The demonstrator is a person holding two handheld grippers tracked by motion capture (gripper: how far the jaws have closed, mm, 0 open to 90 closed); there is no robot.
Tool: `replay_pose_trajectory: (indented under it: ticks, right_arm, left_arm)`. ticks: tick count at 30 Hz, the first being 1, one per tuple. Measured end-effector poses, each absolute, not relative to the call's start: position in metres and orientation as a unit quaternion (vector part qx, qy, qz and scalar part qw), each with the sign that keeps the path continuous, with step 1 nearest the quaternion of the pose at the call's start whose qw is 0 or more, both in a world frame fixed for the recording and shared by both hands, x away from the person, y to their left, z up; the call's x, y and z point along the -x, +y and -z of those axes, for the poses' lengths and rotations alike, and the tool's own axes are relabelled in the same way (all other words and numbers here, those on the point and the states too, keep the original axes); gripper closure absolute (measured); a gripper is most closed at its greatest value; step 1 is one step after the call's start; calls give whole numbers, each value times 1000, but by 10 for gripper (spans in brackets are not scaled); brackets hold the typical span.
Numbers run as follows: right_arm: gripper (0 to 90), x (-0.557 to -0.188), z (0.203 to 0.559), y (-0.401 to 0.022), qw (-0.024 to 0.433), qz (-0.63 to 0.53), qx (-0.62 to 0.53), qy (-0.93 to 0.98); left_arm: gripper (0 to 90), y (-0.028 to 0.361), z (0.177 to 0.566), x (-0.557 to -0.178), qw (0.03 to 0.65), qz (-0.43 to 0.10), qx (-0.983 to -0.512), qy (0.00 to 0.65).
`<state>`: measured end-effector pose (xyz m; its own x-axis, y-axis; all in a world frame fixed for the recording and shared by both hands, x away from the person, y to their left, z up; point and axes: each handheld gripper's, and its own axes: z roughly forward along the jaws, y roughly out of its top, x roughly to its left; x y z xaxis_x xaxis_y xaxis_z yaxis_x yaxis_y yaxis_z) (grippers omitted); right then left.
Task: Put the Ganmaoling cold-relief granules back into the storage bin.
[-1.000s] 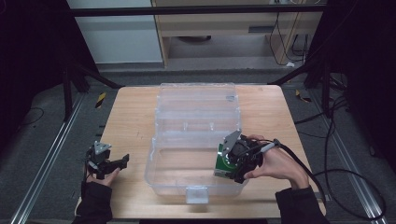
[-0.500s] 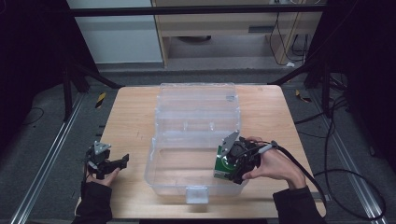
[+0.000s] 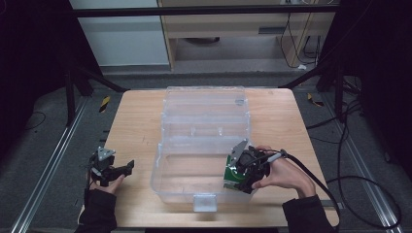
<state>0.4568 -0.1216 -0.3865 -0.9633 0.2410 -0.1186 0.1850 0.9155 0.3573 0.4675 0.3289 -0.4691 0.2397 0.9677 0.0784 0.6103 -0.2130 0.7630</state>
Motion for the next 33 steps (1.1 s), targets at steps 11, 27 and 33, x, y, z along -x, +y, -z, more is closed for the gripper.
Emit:
replay_pose_trajectory:
  ticks: [11, 27, 33]
  right_arm:
    - [153, -461, 403, -122, 71, -175, -113, 976]
    - [129, -465, 413, -124, 56, -174, -123, 975]
    - [145, -465, 408, -127, 55, -183, -125, 974]
  left_arm:
    - [184, 329, 469, -468, 310, -287, -724, 545]
    - [183, 329, 469, -468, 309, -288, -725, 544]
    - [184, 329, 469, -468, 309, -288, -725, 544]
